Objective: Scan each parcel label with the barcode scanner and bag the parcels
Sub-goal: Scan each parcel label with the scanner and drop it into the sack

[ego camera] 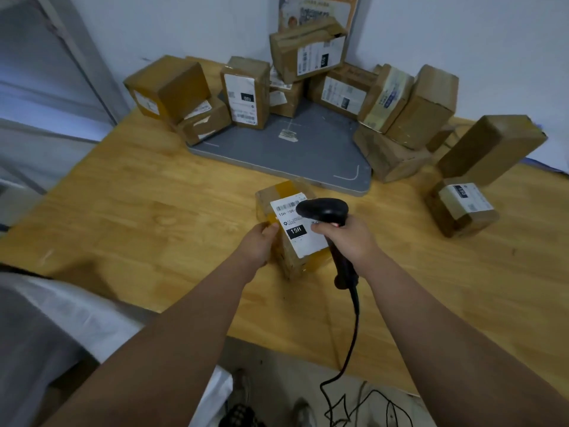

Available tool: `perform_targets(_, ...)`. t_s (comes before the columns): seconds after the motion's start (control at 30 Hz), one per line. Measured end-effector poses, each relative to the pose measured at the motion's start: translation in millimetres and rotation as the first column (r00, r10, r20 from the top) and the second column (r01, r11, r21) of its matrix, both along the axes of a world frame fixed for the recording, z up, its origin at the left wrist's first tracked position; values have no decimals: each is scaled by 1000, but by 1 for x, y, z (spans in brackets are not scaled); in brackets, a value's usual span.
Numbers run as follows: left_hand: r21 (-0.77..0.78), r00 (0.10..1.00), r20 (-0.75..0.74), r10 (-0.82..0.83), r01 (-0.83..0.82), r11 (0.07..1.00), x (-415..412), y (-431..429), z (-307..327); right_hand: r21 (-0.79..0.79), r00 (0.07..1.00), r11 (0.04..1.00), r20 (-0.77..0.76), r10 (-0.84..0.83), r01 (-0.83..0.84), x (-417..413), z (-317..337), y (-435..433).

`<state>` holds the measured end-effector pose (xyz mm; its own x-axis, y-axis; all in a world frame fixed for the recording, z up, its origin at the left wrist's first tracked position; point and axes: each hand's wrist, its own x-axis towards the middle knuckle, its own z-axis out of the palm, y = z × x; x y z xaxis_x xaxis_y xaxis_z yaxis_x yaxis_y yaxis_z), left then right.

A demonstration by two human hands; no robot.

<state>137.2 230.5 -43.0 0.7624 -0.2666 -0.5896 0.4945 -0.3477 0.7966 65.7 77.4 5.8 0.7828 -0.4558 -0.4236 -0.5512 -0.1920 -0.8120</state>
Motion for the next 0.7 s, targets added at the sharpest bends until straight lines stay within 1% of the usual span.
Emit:
perform_targets(0.03,-18,1000,6,16,-15,1000,-8,-2,0,122,1000,992,14,-6,5,-6,-1,2)
perform_targets(0.07,-43,999,16,37,-36,998,-18,-2,2,189,1000,982,30,-7,2,-13,-3,3)
perform_targets(0.2,-98,994,41,98,-94,991,-69,15,-18,356,983,931,124,-137,85,-50,-24,19)
perform_targets(0.27,-177,989,48,140,-129,976,-97,30,-9,409,971,906,149,-186,111,-71,-29,36)
perform_targets(0.33,-221,972,94,217,-192,956,-119,51,3,434,964,897,190,-186,88,-89,-28,59)
perform_targets(0.4,-249,956,139,258,-218,944,-132,87,0,457,961,888,222,-167,49,-106,-24,86)
perform_targets(0.47,-252,946,156,283,-239,938,-148,137,-2,459,964,888,247,-101,-24,-122,-21,116)
perform_targets(0.53,-211,935,188,299,-259,943,-165,192,-3,456,966,886,256,-34,-89,-137,-24,150)
perform_targets(0.57,-193,929,212,303,-264,945,-174,217,-1,451,968,887,249,-25,-93,-142,-28,167)
perform_targets(0.63,-142,917,273,290,-260,955,-187,265,-4,443,971,895,232,-49,-61,-148,-45,205)
perform_targets(0.7,-77,907,305,289,-279,957,-197,308,-14,399,984,917,168,-56,-16,-153,-68,243)
